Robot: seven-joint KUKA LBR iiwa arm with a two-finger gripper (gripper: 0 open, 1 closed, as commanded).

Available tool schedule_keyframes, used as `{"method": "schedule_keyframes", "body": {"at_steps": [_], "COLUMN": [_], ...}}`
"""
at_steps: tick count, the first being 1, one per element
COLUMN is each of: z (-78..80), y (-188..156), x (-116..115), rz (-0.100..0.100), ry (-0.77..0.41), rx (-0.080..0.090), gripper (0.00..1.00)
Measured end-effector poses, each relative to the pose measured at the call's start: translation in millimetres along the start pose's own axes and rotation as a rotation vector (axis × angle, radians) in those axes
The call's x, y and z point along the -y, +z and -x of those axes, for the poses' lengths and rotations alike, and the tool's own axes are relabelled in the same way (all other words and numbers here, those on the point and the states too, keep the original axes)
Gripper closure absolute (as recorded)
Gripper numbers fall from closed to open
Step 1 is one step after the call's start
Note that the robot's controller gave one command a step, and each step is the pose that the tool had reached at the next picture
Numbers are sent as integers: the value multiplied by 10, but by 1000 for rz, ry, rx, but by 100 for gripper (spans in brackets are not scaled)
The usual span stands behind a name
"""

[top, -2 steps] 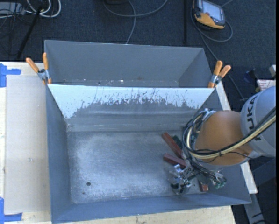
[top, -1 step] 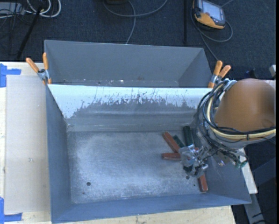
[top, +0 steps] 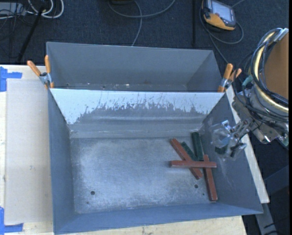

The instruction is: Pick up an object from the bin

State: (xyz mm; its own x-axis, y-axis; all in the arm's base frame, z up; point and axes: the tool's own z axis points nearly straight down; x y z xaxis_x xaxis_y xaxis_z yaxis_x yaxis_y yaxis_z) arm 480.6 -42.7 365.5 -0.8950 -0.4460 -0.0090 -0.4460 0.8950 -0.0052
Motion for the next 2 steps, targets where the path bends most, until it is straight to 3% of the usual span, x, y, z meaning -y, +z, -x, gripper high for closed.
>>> {"method": "schedule_keyframes", "body": {"at_steps": [1, 2], "z": [-58, 152], "y": [-829, -517], "x": [-44, 313], "rz": [1, 9], "ry": [-195, -296], "rx": [-1, -8], "gripper": [100, 100]}}
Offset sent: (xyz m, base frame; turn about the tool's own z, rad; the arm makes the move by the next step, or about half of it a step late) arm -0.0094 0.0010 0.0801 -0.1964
